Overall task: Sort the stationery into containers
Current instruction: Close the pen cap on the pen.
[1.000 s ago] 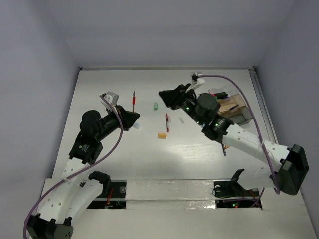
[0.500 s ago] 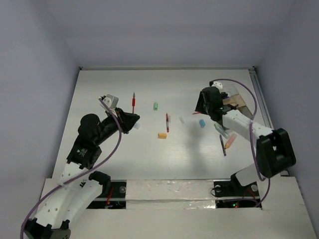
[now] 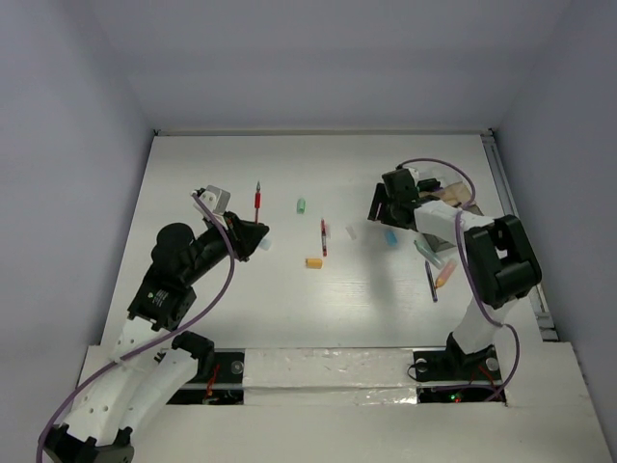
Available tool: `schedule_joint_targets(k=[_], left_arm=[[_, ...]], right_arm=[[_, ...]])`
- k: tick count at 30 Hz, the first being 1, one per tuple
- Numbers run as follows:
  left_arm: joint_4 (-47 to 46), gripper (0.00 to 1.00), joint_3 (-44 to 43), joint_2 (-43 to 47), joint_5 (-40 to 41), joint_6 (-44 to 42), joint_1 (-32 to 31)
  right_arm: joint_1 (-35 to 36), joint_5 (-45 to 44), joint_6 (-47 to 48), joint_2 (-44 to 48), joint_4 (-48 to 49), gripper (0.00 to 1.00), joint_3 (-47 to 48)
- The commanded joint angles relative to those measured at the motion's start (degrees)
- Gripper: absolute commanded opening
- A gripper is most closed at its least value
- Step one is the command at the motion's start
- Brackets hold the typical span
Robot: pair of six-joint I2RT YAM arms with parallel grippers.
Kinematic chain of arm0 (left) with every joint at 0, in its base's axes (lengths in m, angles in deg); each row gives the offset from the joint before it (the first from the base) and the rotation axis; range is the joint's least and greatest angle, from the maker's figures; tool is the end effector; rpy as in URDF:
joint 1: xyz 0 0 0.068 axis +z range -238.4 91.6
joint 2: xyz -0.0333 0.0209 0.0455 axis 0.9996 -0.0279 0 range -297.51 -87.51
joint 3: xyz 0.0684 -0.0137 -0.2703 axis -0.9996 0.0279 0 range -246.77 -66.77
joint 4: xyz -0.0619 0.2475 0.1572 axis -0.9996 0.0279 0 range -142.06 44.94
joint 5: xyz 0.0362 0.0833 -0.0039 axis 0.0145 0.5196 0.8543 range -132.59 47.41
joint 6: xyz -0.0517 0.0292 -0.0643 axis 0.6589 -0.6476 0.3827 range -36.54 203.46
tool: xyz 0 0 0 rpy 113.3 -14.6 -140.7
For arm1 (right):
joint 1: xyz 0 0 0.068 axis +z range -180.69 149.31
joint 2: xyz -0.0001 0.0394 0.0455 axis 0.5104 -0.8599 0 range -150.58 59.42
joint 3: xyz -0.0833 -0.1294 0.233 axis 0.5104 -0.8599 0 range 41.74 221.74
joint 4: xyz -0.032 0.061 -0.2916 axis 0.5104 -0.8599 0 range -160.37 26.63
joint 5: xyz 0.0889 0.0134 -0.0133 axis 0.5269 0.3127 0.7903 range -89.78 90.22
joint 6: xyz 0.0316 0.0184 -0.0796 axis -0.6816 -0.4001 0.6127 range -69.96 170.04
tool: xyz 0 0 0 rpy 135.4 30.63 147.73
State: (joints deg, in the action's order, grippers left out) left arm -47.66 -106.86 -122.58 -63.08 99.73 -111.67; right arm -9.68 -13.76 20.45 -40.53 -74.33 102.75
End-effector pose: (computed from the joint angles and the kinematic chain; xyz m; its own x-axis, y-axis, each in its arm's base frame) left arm 0.1953 -0.1135 0.3553 -0.1843 -0.2065 -0.9609 0.6668 0.6920 -0.2766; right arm 0.4013 0.1341 0.1331 -0.7209 0.2363 -0.6515 0.1763 0.9717 0.1573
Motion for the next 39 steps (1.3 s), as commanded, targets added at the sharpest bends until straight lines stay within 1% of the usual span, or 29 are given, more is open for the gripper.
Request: schedule_joint_targets(k=[1,6,13,19,28,31,33,35,37,39], left_arm=[[-1.33,0.0,-1.74,0.62,0.63,-0.98,-0.29],[-1.24,0.0,-1.74,0.44,0.8,-1.07,-0.29],[-1.33,0.0,-1.74,0.27,0.98,-1.16,-0.29],[-1.42,0.0,-1.74,0.0,0.98,-1.16,-0.29],[-1.59,0.0,-1.83,-0.26,0.98,-1.07,-0.29],[-1.5,0.0,-1.83,-0.26,1.07,-1.15,-0.29],[-1.42,0.0,-1.83,-0.35,1.15,-1.16,-0.29],[-1.42,0.0,-1.83,-0.35,1.15,-1.16,-0.29],[-1.59,0.0,-1.83,-0.35,1.07,-1.07,-0.29],[-1.59,0.0,-1.83,-0.35,1.07,-1.07,-0.29]], right_arm=[[-0.36,2.46,-2.14,-1.83,4.1,0.71,2.88],[-0.36,3.78,-3.29,-4.29,5.6,0.7,3.23],[-0.36,3.96,-2.94,-6.49,6.65,0.66,4.55],[-0.36,2.29,-0.22,-9.39,3.59,0.64,8.15],[-0.36,-0.7,3.92,-12.38,-0.28,0.6,10.44],[-0.36,-0.7,5.15,-14.05,-1.69,0.57,11.93],[-0.36,-1.05,5.85,-14.58,-2.22,0.49,12.55],[-0.36,-1.49,6.03,-15.11,-2.84,0.45,12.81],[-0.36,-1.14,6.82,-15.63,-3.1,0.44,13.16],[-0.36,-0.79,7.52,-16.25,-3.8,0.4,13.69]])
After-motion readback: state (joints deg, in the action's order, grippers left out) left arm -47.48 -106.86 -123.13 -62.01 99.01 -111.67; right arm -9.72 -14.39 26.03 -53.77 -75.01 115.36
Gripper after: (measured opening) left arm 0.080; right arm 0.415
